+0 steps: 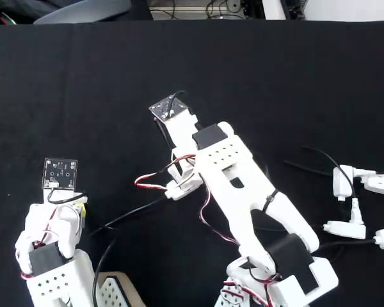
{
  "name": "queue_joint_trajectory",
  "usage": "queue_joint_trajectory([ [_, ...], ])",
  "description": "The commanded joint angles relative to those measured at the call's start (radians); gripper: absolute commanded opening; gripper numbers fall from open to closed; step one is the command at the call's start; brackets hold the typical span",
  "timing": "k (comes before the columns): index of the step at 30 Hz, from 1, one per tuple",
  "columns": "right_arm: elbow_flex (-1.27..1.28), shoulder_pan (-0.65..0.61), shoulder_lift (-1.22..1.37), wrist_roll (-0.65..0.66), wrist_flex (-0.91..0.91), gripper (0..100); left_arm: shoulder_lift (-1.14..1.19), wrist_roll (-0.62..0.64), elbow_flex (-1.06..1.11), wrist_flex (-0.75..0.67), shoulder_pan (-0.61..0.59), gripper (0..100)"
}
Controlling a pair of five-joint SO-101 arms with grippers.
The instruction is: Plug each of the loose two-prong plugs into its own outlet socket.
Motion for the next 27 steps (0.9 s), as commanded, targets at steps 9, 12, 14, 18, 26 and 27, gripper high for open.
queue_joint_trajectory([
  [9, -0.047, 0.083, 0.074, -0.002, -0.015, 1.1, 0.0, -0.005, -0.005, -0.02, -0.012, 18],
  [12, -0.077, 0.08, 0.137, -0.002, -0.015, 1.1, 0.0, -0.005, -0.005, -0.02, -0.012, 18],
  [14, -0.096, 0.08, 0.165, -0.002, -0.015, 1.1, 0.0, -0.005, -0.005, -0.02, -0.012, 18],
  [18, -0.125, 0.083, 0.177, -0.002, -0.008, 1.1, 0.0, -0.005, -0.004, -0.02, -0.012, 18],
  [26, -0.166, 0.084, 0.079, 0.037, 0.074, 1.1, 0.0, -0.005, -0.004, -0.02, -0.012, 18],
  [27, -0.168, 0.084, 0.068, 0.041, 0.08, 1.1, 0.0, -0.005, -0.004, -0.02, -0.012, 18],
])
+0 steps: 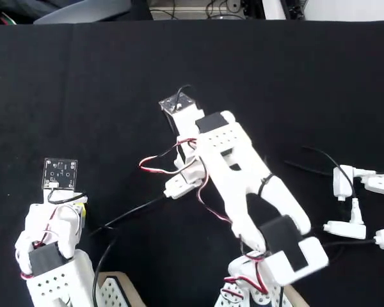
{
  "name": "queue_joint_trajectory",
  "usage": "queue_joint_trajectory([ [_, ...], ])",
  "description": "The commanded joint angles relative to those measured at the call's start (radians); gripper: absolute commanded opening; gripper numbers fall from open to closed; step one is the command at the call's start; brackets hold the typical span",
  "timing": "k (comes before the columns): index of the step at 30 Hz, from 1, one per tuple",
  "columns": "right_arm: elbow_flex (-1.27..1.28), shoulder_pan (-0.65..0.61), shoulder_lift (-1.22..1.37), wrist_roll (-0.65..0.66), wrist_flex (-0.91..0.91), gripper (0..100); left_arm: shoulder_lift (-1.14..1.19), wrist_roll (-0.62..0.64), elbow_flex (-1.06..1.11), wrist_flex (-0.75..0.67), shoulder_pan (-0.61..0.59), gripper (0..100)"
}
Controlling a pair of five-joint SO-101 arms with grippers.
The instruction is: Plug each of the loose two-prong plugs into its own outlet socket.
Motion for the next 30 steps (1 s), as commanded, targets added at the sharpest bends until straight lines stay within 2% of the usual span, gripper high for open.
queue_joint_trajectory([
  [1, -0.058, 0.012, -0.074, 0.023, 0.029, 1.1, 0.0, -0.005, -0.004, -0.02, -0.012, 18],
  [13, -0.102, 0.006, 0.015, 0.021, -0.017, 1.1, 0.0, -0.005, -0.004, -0.02, -0.012, 18],
  [24, -0.133, 0.003, 0.081, 0.018, 0.012, 1.1, 0.0, -0.005, 0.013, -0.046, -0.012, 18],
  [30, -0.088, -0.046, 0.084, 0.018, -0.021, 1.1, 0.0, -0.005, 0.015, -0.046, -0.012, 18],
])
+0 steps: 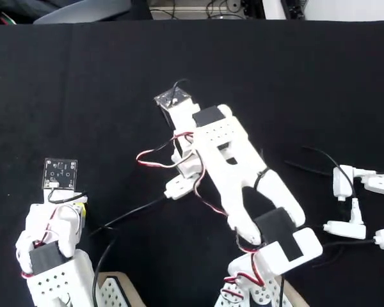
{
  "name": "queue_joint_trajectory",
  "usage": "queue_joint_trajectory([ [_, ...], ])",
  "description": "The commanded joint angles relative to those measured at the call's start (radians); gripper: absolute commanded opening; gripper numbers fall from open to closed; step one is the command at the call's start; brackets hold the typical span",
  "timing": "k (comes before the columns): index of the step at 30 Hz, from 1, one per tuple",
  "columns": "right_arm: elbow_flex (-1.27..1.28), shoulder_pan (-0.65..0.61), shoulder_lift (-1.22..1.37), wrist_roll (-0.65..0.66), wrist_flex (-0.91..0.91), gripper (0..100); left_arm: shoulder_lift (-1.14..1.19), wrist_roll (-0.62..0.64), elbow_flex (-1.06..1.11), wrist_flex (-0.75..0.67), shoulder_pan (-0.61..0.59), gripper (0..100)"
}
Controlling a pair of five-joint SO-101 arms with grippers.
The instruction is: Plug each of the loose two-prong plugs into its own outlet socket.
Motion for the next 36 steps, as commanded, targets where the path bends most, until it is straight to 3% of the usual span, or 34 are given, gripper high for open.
queue_joint_trajectory([
  [1, 0.012, -0.034, -0.005, -0.005, -0.041, 1.1, 0.0, -0.005, -0.005, -0.018, -0.008, 18],
  [16, 0.091, -0.028, -0.007, -0.018, -0.064, 1.1, 0.0, -0.005, -0.004, -0.02, -0.005, 18],
  [27, 0.219, 0.074, -0.015, 0.068, -0.121, 1.1, 0.0, -0.006, -0.004, -0.02, -0.008, 18],
  [36, 0.17, 0.396, -0.015, 0.259, -0.072, 1.1, 0.0, -0.006, -0.002, -0.02, -0.008, 18],
])
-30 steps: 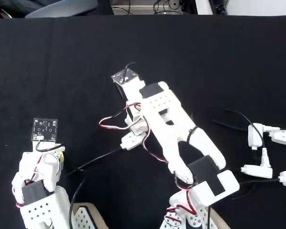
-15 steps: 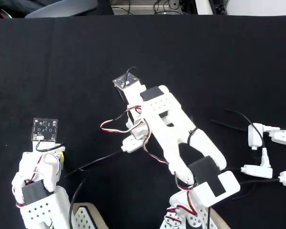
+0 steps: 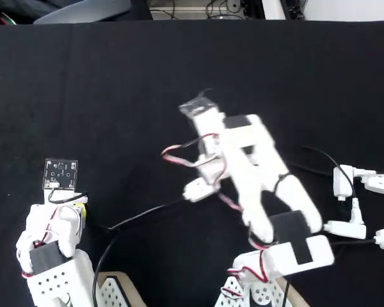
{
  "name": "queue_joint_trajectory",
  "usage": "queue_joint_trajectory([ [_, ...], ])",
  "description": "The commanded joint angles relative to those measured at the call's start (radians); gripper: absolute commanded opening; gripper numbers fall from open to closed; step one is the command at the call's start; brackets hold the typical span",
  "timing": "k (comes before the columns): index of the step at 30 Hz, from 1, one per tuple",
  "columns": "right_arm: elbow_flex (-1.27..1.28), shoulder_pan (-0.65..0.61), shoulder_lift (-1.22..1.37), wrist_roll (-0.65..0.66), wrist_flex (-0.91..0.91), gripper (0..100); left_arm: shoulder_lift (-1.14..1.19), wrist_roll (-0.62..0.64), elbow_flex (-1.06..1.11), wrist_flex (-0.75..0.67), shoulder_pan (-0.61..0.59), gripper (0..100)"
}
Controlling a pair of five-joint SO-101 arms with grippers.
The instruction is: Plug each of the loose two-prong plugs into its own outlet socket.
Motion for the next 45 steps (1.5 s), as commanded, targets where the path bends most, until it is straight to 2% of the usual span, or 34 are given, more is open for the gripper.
queue_joint_trajectory([
  [1, -0.036, 0.196, 0.007, 0.103, 0.043, 1.1, 0.0, -0.006, -0.008, -0.02, -0.008, 18],
  [12, -0.302, 0.802, 0.022, 0.473, 0.109, 1.1, 0.0, -0.006, -0.008, -0.02, -0.008, 18],
  [17, -0.415, 0.97, 0.122, 0.572, 0.104, 1.1, 0.0, -0.006, -0.008, -0.02, -0.008, 18],
  [21, -0.499, 0.994, 0.237, 0.575, 0.11, 1.2, 0.0, -0.006, -0.008, -0.02, -0.008, 18],
  [26, -0.518, 0.964, 0.286, 0.569, 0.127, 2.0, 0.0, -0.006, -0.008, -0.02, -0.008, 18],
  [34, -0.57, 0.899, 0.211, 0.574, 0.361, 29.6, 0.0, -0.006, -0.008, -0.02, -0.008, 18],
  [39, -0.625, 0.848, 0.036, 0.568, 0.529, 41.2, 0.0, -0.006, -0.008, -0.02, -0.008, 18],
  [42, -0.628, 0.855, -0.116, 0.519, 0.54, 39.9, 0.0, -0.006, -0.008, -0.02, -0.005, 18],
  [45, -0.602, 0.898, -0.282, 0.465, 0.54, 33.9, 0.0, -0.005, -0.008, -0.02, -0.001, 18],
])
